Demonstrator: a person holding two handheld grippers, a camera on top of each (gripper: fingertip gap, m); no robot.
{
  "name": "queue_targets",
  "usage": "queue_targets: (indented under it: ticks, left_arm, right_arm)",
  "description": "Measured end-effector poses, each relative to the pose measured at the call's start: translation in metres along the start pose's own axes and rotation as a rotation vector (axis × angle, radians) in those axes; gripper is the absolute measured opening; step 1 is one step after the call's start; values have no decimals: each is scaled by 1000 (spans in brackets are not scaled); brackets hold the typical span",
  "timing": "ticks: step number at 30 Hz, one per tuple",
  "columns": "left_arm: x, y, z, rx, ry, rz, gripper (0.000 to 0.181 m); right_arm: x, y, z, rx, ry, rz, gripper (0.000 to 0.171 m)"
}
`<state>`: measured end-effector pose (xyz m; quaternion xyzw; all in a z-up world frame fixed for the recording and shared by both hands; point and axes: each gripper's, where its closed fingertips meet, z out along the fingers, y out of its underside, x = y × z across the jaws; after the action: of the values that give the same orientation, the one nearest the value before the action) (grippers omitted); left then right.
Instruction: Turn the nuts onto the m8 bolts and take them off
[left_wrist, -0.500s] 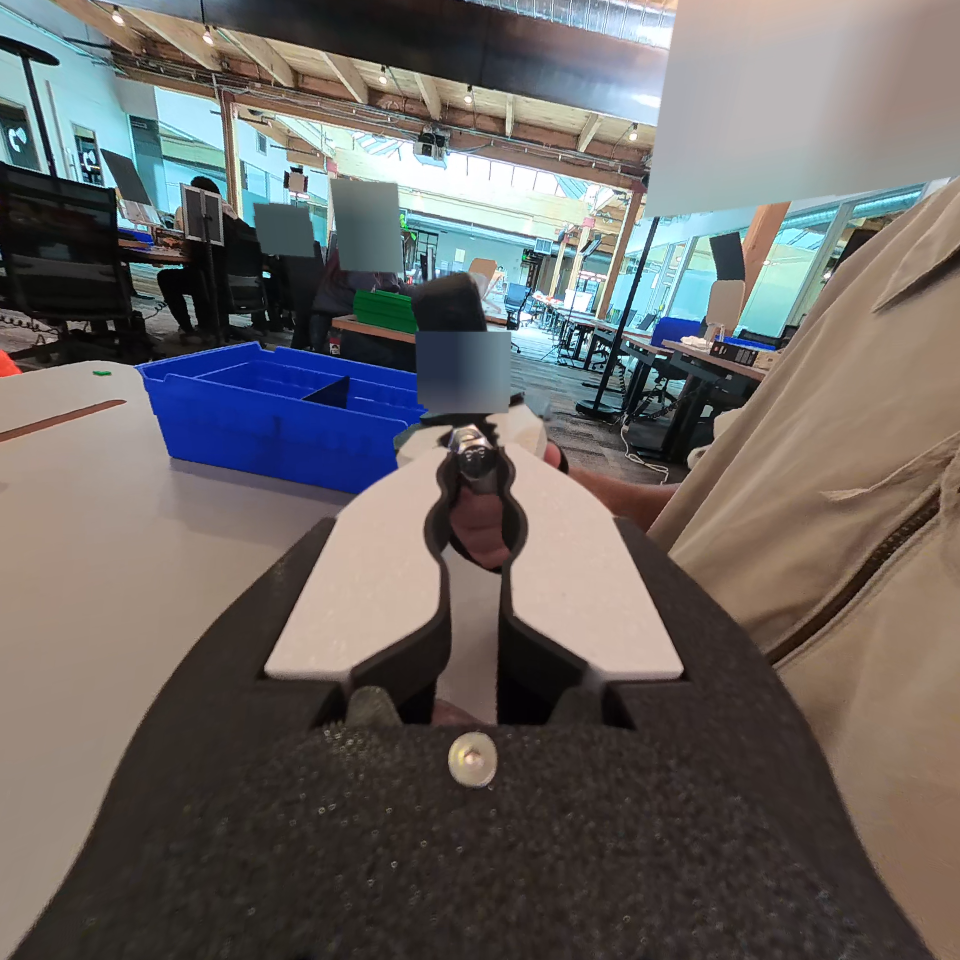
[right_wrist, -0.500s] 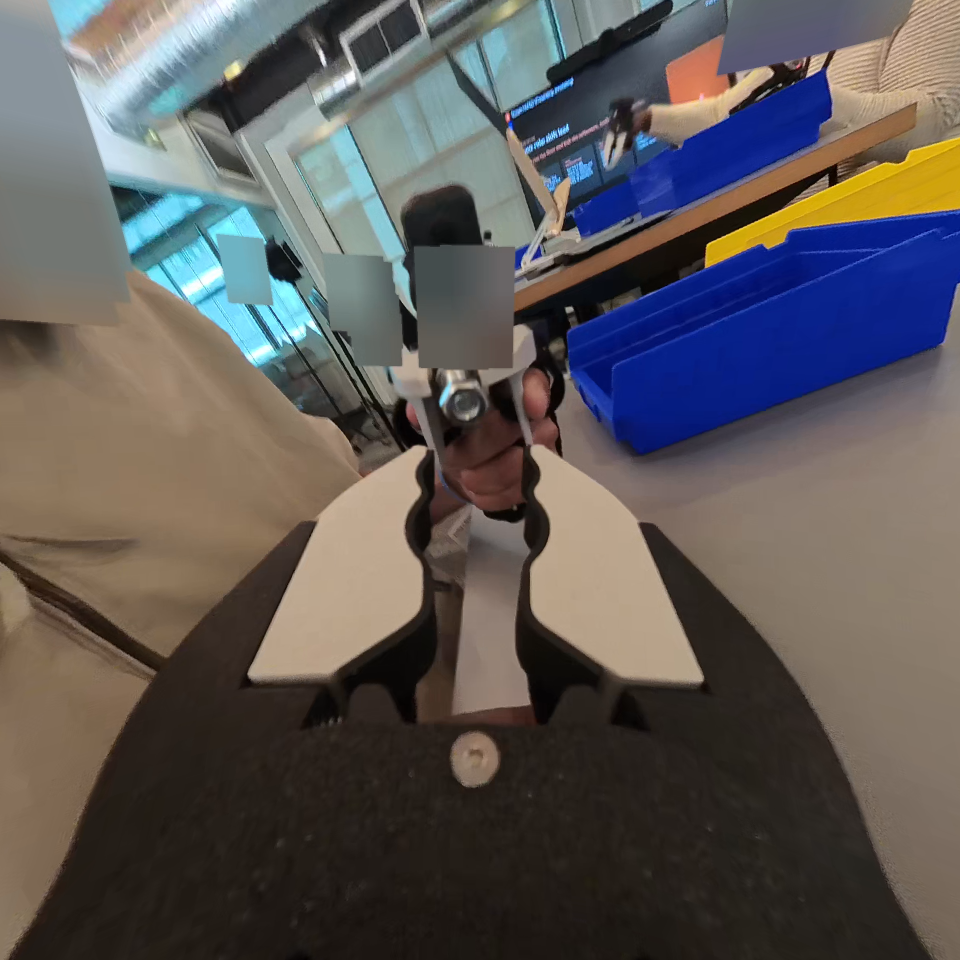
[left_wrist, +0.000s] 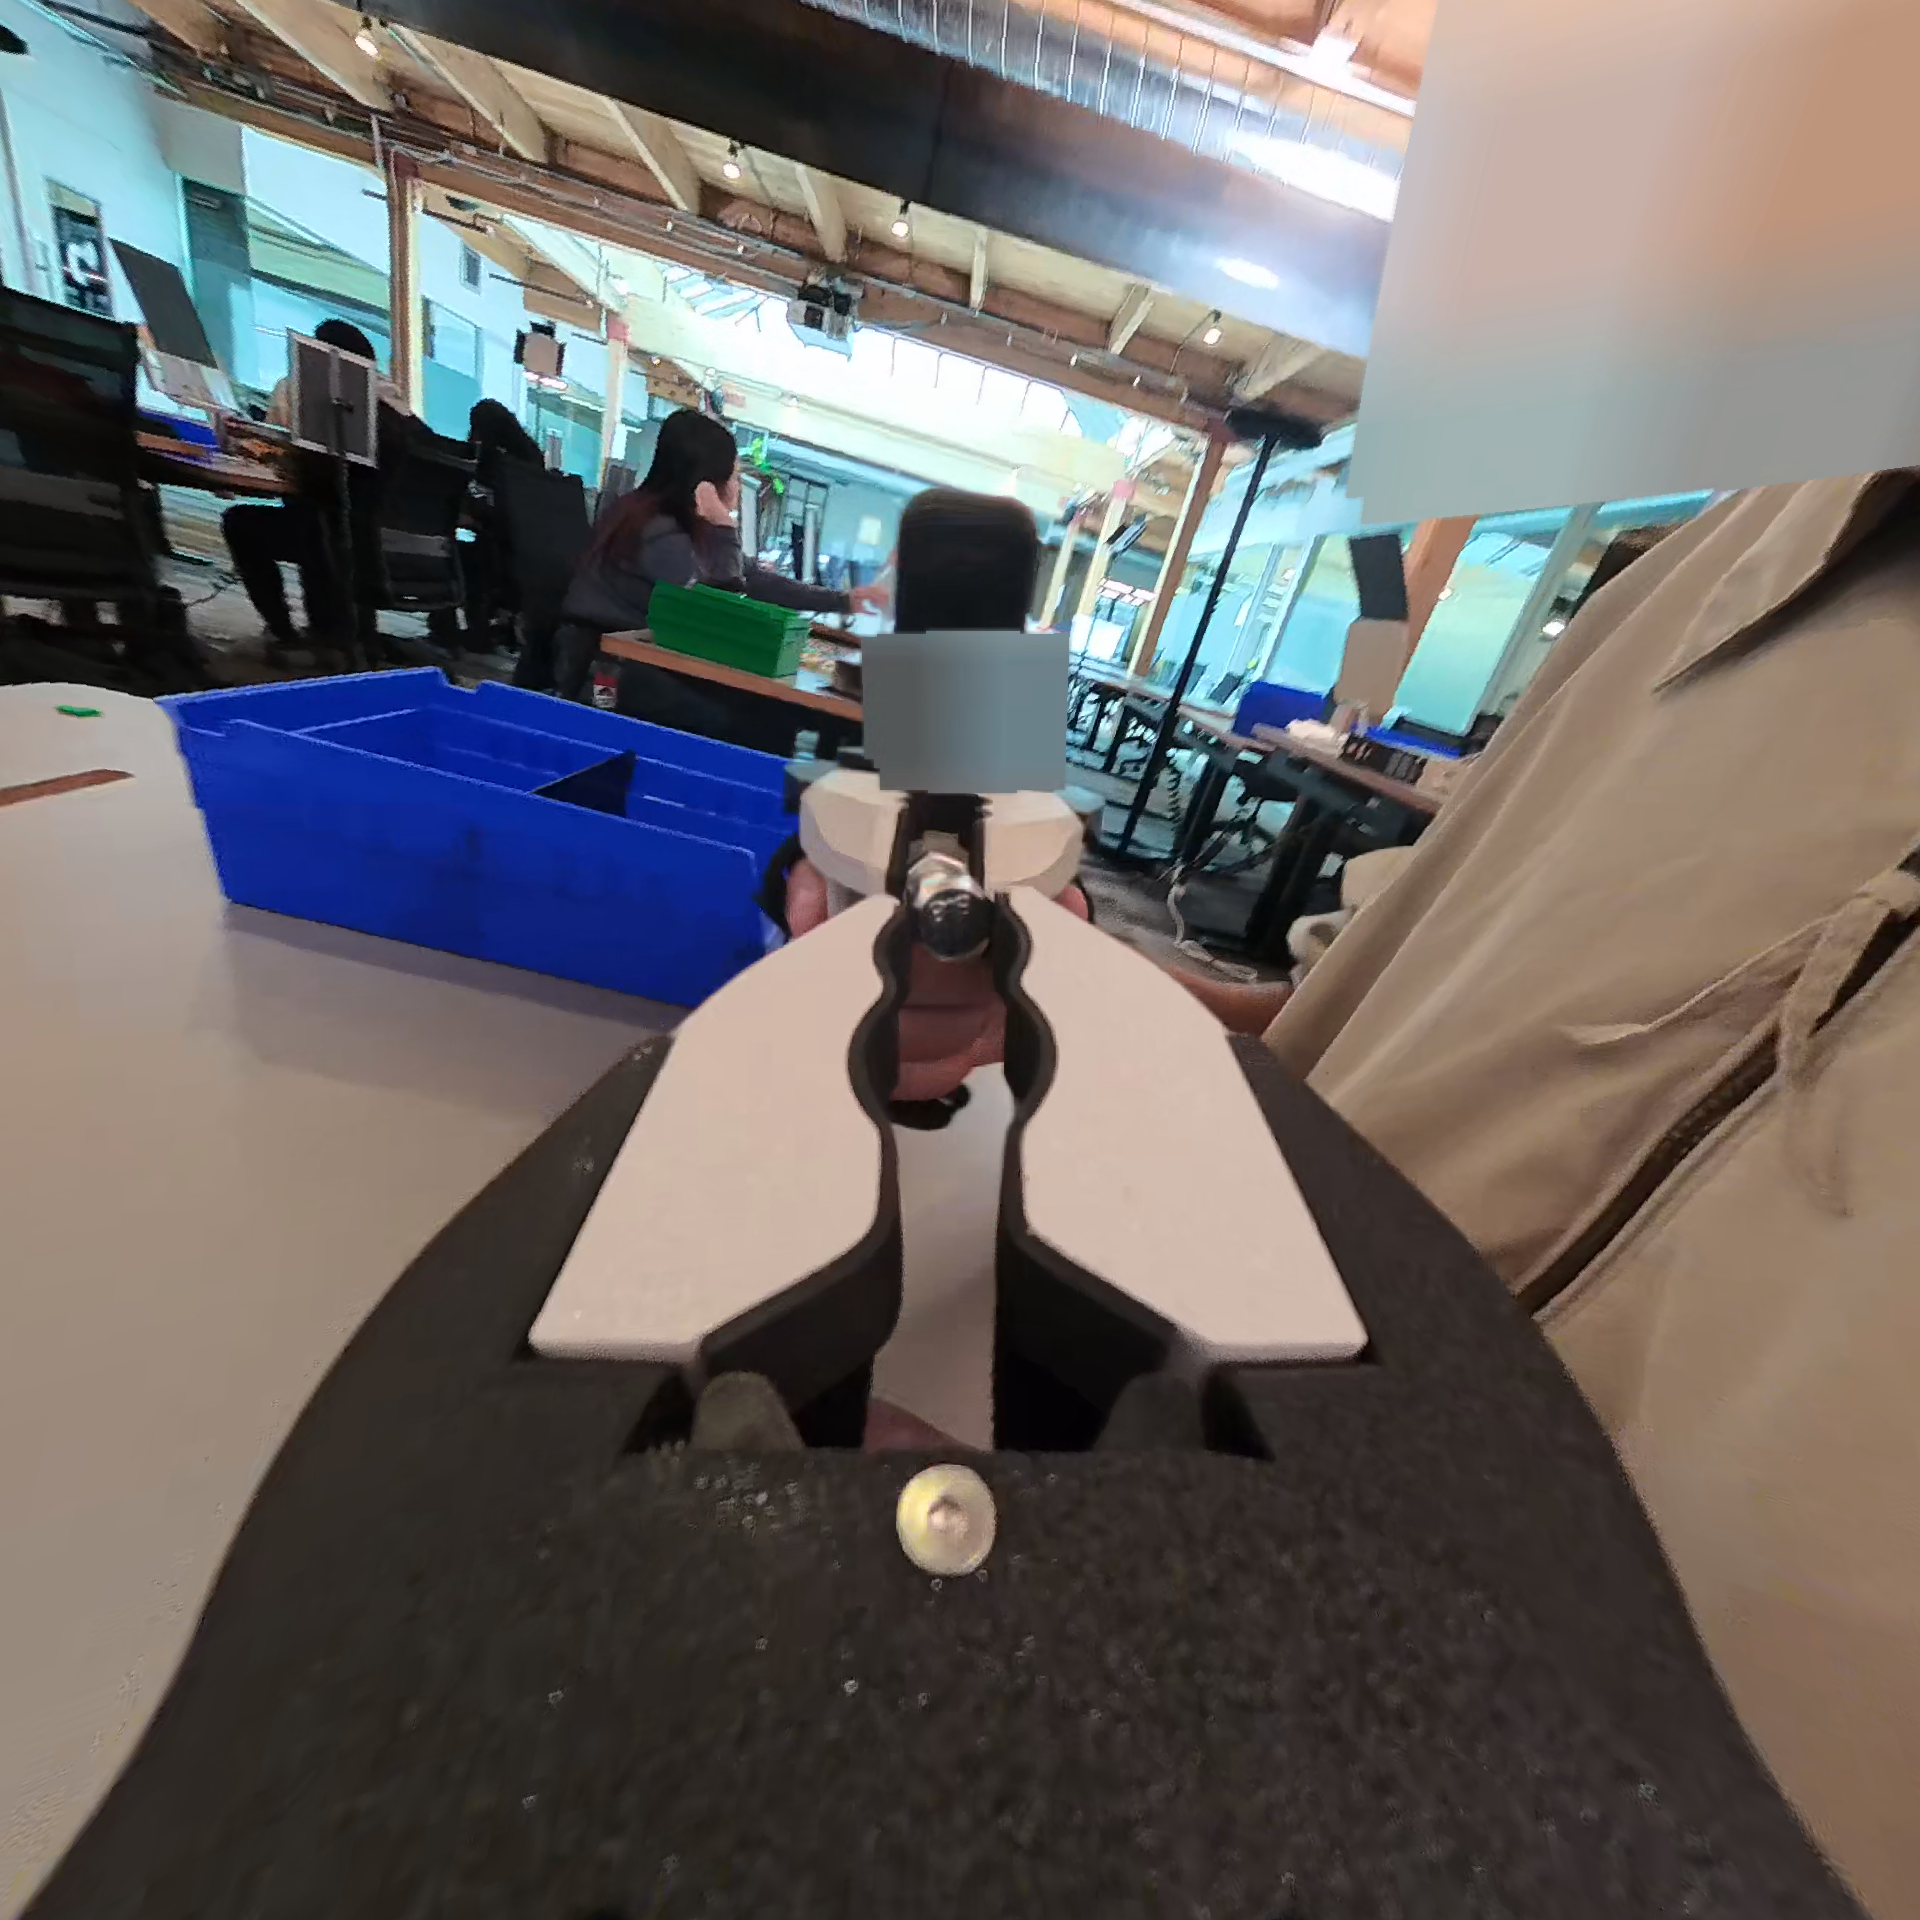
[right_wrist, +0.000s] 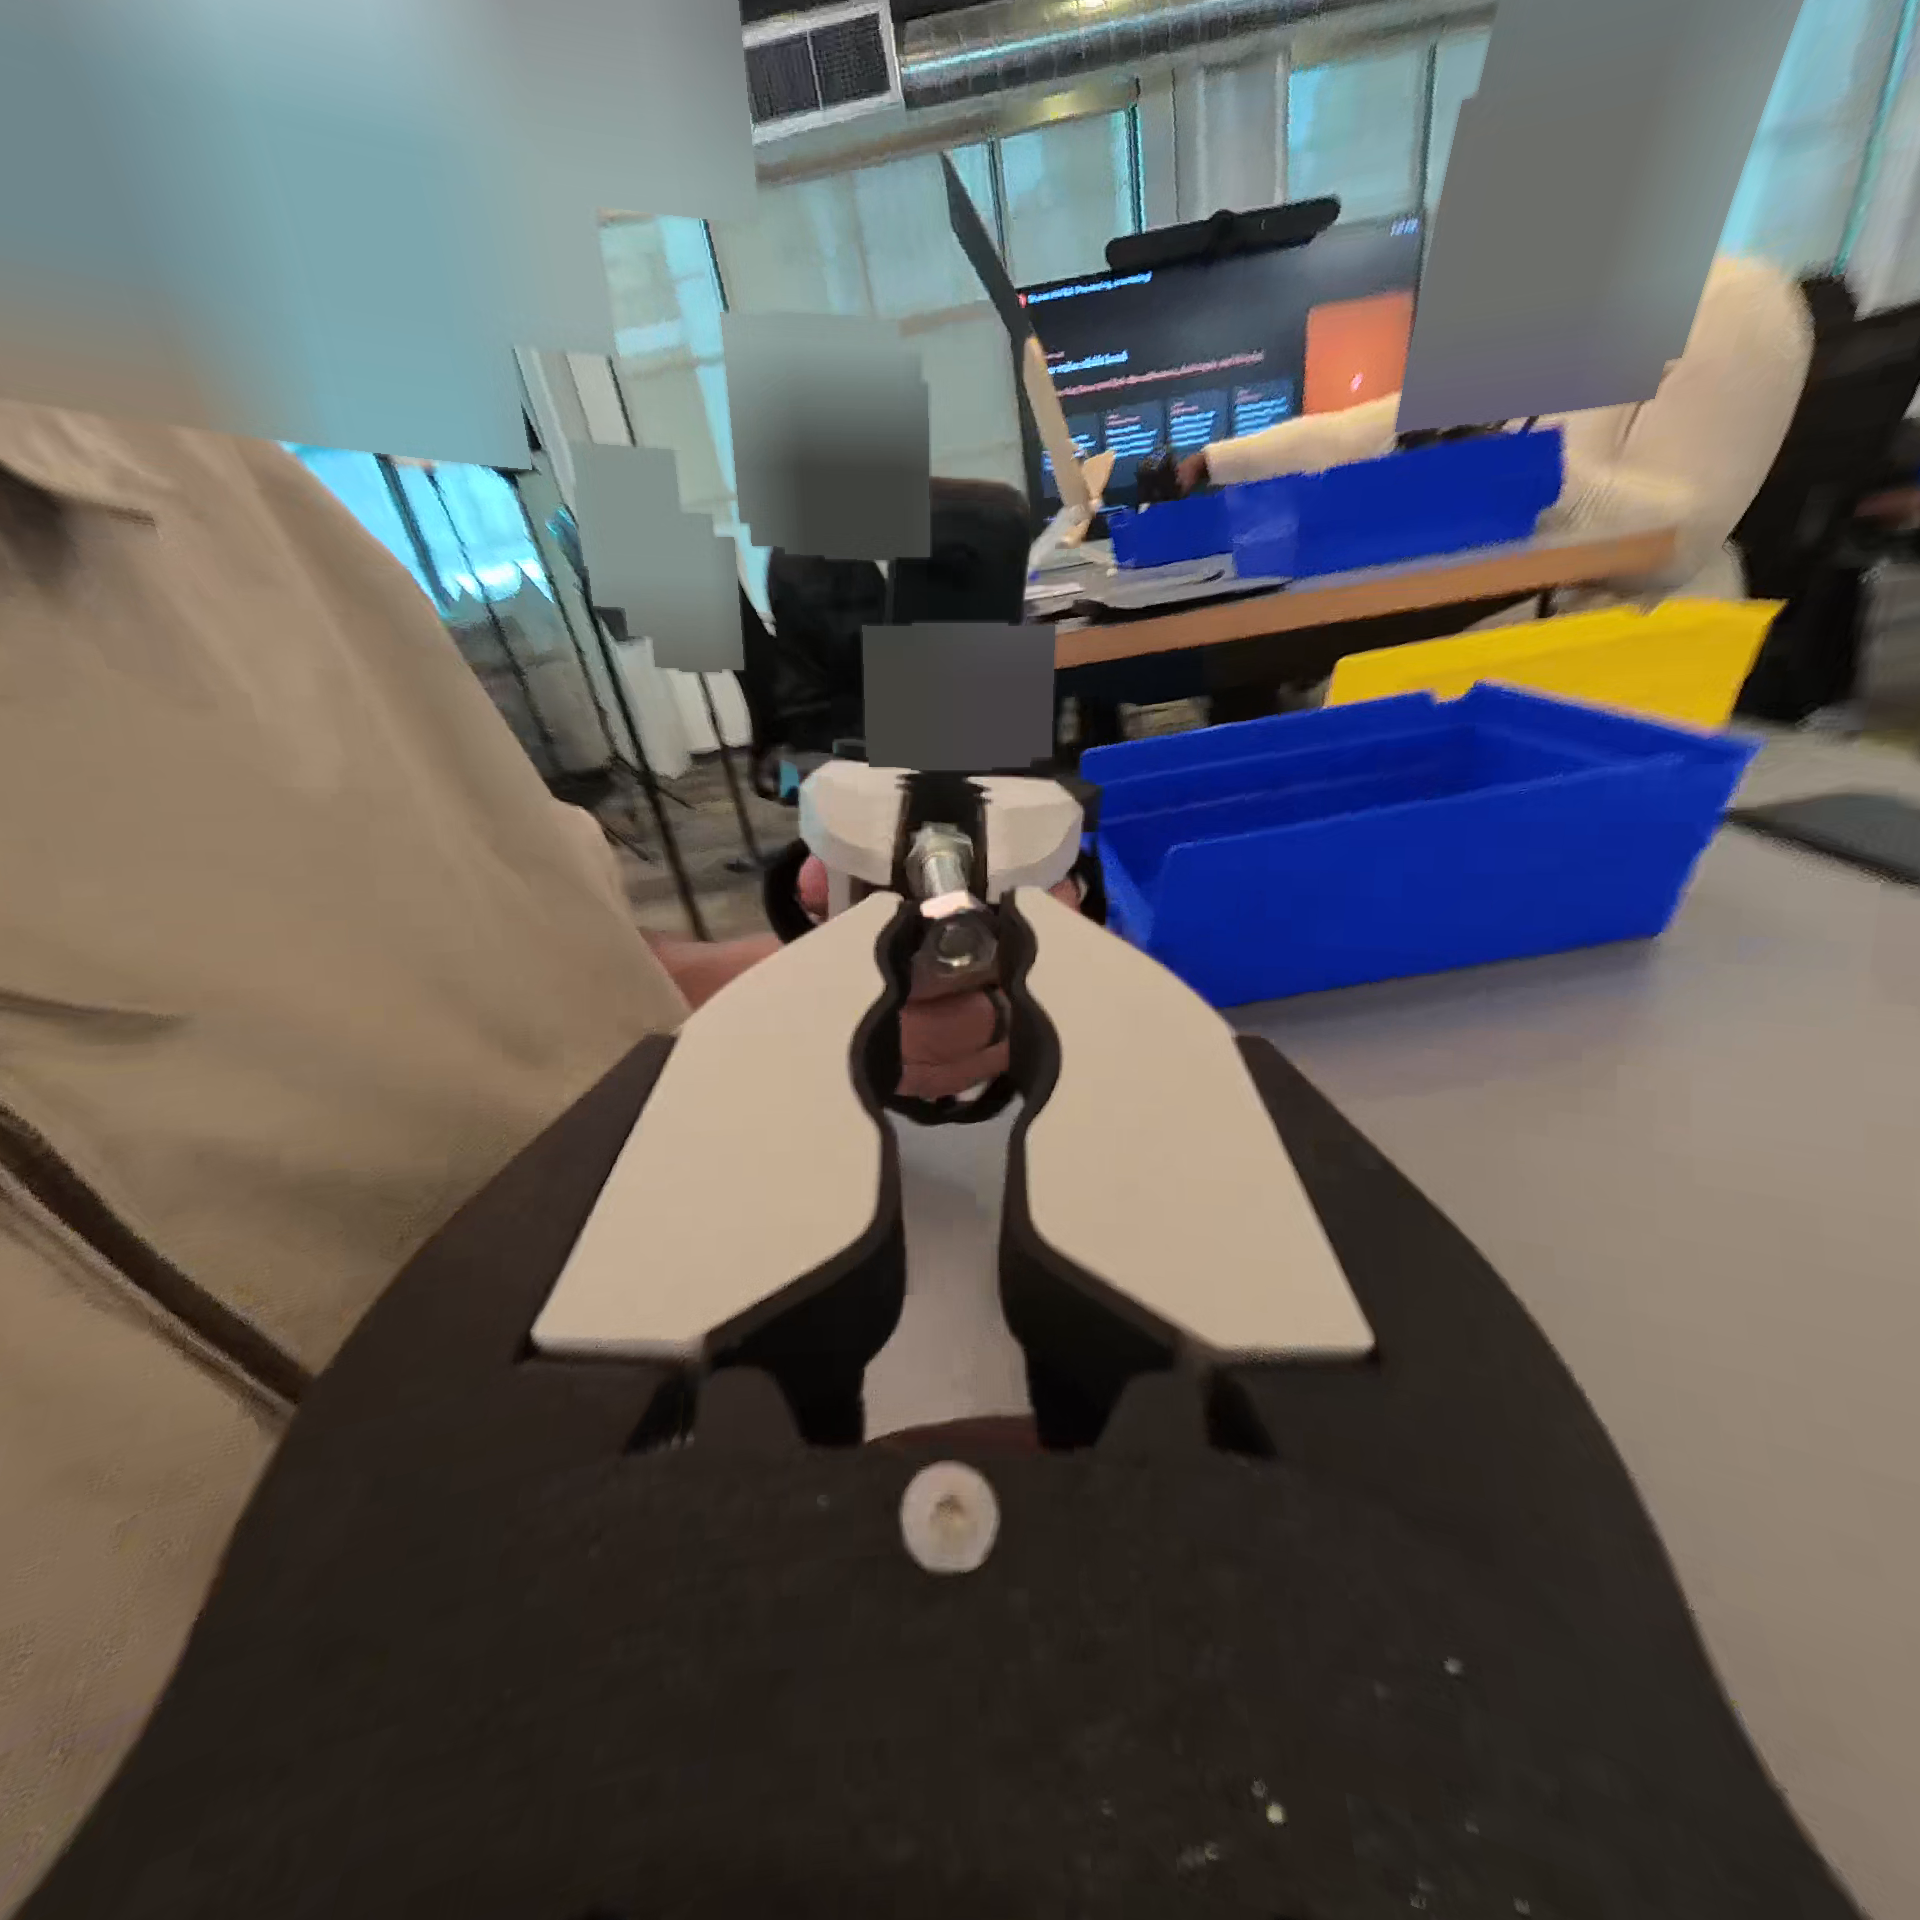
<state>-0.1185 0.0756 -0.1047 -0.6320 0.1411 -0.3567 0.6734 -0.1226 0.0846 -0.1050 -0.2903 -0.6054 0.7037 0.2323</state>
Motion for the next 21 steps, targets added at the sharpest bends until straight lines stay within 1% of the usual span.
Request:
queue_targets:
  ticks: [4,6,8,10,11,12,14,17,19,21]
  left_arm:
    - [3,-2,1,50,62,-111,15]
    - [3,0,0,73,83,-154,14]
    - [3,1,-1,78,85,-157,15]
    - [1,2,-2,55,65,-125,15]
    - [0,0,-4,53,57,-107,15]
    - [0,-2,-6,49,54,-87,15]
    - [2,-5,-9,26,45,-34,15]
    - [6,0,-9,-40,49,51,15]
    - [9,3,-6,-71,57,83,15]
    - [8,6,-5,-94,54,104,15]
  right_arm:
    - [-1,-3,-1,-68,102,-383,15]
    - [0,-3,-1,-95,113,-457,15]
    - [-3,-2,-2,-103,91,-439,16]
    - [-5,-4,-3,-87,59,-349,40]
    - [-4,-2,-4,-94,46,-277,47]
    - [1,2,-6,-104,52,-193,51]
    - [6,13,-6,-108,28,8,52]
    - [-1,14,-4,-13,-79,290,39]
    - [-5,13,-2,23,-125,378,31]
    - [-11,13,0,31,-155,397,29]
